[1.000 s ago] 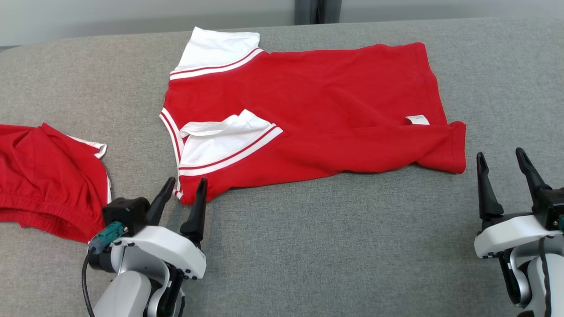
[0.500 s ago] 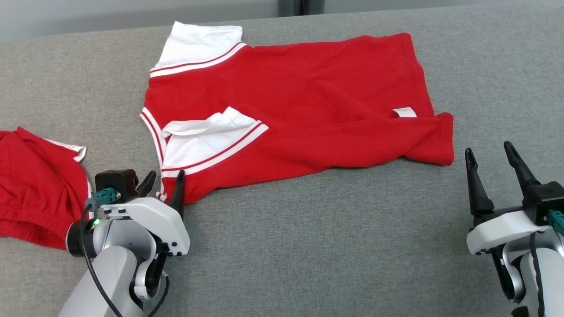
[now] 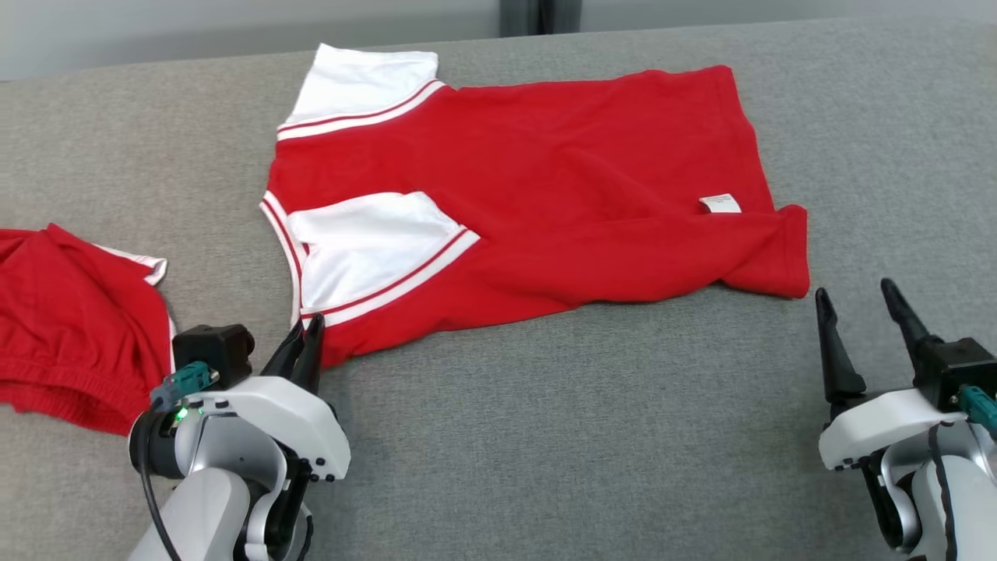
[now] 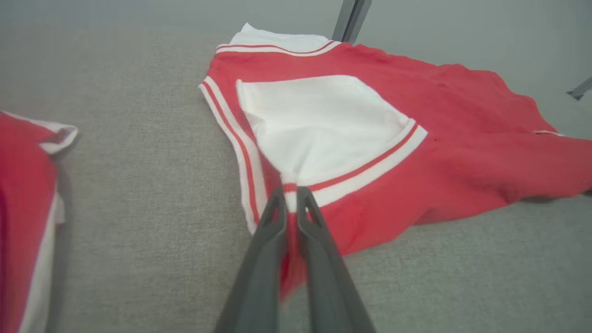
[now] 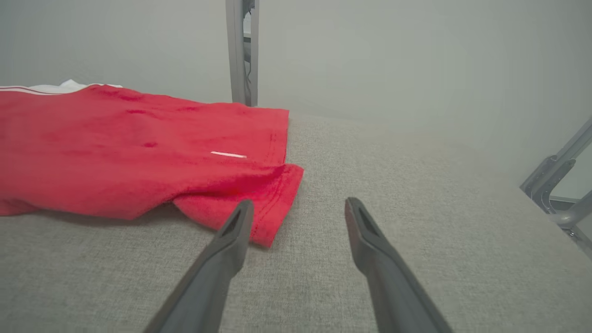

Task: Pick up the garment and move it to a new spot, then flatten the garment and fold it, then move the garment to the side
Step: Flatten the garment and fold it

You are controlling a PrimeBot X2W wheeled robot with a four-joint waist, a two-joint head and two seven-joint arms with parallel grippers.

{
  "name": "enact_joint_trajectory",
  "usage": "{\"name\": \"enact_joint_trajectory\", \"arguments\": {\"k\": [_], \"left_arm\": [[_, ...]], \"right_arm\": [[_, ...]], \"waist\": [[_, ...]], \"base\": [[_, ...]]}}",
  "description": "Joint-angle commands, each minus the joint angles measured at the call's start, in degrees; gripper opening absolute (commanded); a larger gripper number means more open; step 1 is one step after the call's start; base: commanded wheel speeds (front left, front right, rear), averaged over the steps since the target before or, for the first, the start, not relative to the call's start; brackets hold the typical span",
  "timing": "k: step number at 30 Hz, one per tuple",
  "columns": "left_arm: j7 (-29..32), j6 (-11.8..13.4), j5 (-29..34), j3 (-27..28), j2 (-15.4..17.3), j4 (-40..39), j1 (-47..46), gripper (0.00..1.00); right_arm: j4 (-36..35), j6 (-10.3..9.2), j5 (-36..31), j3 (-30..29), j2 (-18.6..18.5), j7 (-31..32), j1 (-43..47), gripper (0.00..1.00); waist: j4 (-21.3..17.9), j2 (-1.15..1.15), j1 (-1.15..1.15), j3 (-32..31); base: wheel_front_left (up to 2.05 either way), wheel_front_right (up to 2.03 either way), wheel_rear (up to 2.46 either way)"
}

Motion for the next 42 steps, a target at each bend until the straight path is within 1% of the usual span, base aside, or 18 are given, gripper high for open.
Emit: {"name": "enact_joint_trajectory", "arguments": {"k": [1, 6, 10, 12, 14, 16, 18, 19, 20, 21, 22, 26, 31, 35, 42], "left_arm": [[-0.44, 0.59, -0.34, 0.5, 0.86, -1.91, 1.4, 0.0], [0.28, 0.94, -0.95, 0.76, 1.82, -6.46, 4.06, 0.0], [0.57, 1.28, -0.99, 0.69, 2.17, -7.63, 4.59, 0.0], [0.63, 1.39, -0.88, 0.67, 2.23, -7.76, 4.53, 0.0], [0.68, 1.65, -0.28, 0.4, 2.33, -7.92, 3.67, 0.0], [0.59, 1.65, -0.18, 0.34, 2.42, -7.86, 3.33, 0.0], [0.43, 1.47, -0.17, 0.24, 2.42, -7.71, 2.85, 0.0], [0.33, 1.36, -0.15, 0.18, 2.39, -7.59, 2.63, 0.0], [0.26, 1.25, -0.13, 0.12, 2.34, -7.41, 2.52, 0.0], [0.1, 1.15, -0.19, 0.12, 2.25, -7.23, 2.55, 0.0], [-0.03, 1.13, -0.26, 0.09, 2.21, -7.08, 2.64, 0.0], [-1.3, 0.56, -0.32, 0.05, 2.18, -6.76, 2.83, 0.0], [-2.28, -0.38, -1.09, -0.17, 2.52, -7.11, 4.46, 0.0], [-1.3, -0.62, -1.94, -0.44, 3.17, -8.34, 6.88, 0.0], [2.38, 0.45, -3.46, -2.21, 4.38, -12.33, 13.32, 0.0]], "right_arm": [[1.29, 0.0, 1.17, 0.57, -0.31, -0.06, -0.2, 1.0], [7.3, 0.0, 6.42, 3.43, -0.67, -0.06, -2.99, 1.0], [13.2, 0.0, 10.46, 7.07, -1.48, -0.05, -6.79, 1.0], [14.57, 0.0, 11.19, 7.94, -1.81, -0.06, -7.85, 1.0], [20.22, 0.0, 14.32, 10.66, -2.54, -0.06, -11.56, 1.0], [22.27, 0.0, 15.56, 12.17, -3.08, -0.06, -13.2, 0.94], [23.69, 0.0, 16.7, 13.66, -3.65, -0.05, -14.46, 0.73], [24.43, 0.0, 17.13, 14.39, -3.95, -0.05, -14.88, 0.47], [24.84, 0.0, 17.56, 15.22, -4.11, -0.04, -15.05, 0.28], [25.02, 0.0, 17.63, 16.06, -4.42, -0.04, -15.15, 0.05], [24.89, 0.0, 17.7, 16.76, -4.68, -0.03, -15.16, 0.0], [22.97, 0.0, 18.4, 17.66, -6.33, -0.04, -13.44, 0.0], [19.02, -0.01, 19.3, 15.99, -8.41, -0.05, -9.23, 0.0], [15.58, -0.01, 20.77, 15.7, -9.87, -0.05, -4.93, 0.0], [11.42, -0.01, 24.73, 17.29, -13.16, -0.05, 1.03, 0.0]], "waist": [[1.04, 0.0, 0.0, -0.49], [2.56, 0.0, 0.0, -0.98], [3.07, 0.0, 0.0, -0.55], [3.22, 0.0, 0.0, -0.38], [3.79, 0.0, 0.0, 0.55], [3.98, 0.0, 0.0, 1.0], [4.18, 0.0, 0.0, 1.37], [4.31, 0.0, 0.0, 1.51], [4.44, 0.0, 0.0, 1.57], [4.58, 0.0, 0.0, 1.54], [4.7, 0.0, 0.0, 1.5], [5.03, 0.0, 0.0, 0.95], [4.88, 0.0, 0.0, -0.41], [4.07, 0.0, 0.0, -1.52], [2.67, 0.0, 0.0, -2.4]], "base": [[0.0, 0.0, 0.0], [0.0, 0.0, 0.0], [0.0, 0.0, 0.0], [0.0, 0.0, 0.0], [0.0, 0.0, 0.0], [0.0, 0.0, 0.0], [0.0, 0.0, 0.0], [0.0, 0.0, 0.0], [0.0, 0.0, 0.0], [0.0, 0.0, 0.0], [0.0, 0.0, 0.0], [0.0, 0.0, 0.0], [0.0, 0.0, 0.0], [0.0, 0.0, 0.0], [0.0, 0.0, 0.0]]}}
